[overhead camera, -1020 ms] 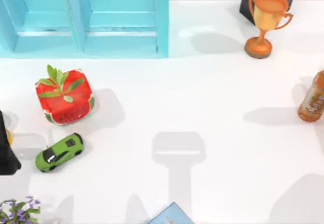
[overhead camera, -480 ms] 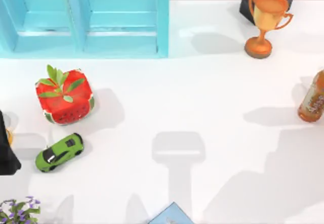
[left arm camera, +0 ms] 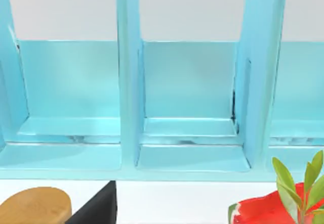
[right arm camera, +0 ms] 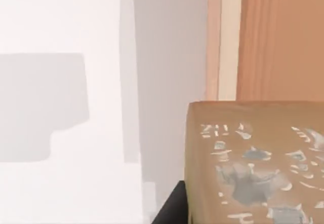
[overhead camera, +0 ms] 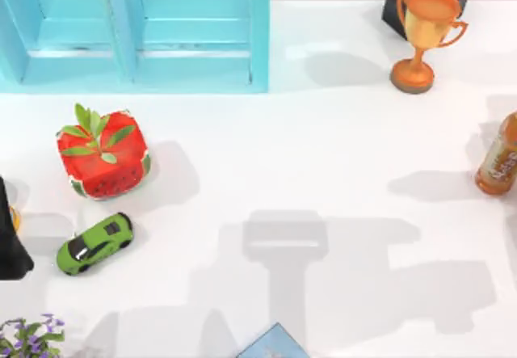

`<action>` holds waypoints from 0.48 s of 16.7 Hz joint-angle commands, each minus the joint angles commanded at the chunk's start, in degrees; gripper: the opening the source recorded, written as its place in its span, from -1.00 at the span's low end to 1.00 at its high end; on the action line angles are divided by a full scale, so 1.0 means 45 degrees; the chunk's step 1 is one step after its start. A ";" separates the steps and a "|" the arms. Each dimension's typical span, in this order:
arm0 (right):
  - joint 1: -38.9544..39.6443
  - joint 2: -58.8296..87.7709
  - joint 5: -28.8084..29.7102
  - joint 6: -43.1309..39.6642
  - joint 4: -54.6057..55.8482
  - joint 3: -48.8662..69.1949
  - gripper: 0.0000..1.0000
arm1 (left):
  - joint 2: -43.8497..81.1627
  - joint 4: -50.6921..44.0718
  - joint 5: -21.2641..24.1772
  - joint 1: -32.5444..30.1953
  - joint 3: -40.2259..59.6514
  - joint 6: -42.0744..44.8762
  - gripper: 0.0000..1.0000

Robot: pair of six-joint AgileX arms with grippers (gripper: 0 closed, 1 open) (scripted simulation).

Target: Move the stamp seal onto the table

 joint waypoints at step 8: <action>0.0792 -0.0078 -0.0103 0.0655 -0.0955 0.0409 -1.00 | 0.0000 0.0000 0.0000 0.0000 0.0000 0.0000 1.00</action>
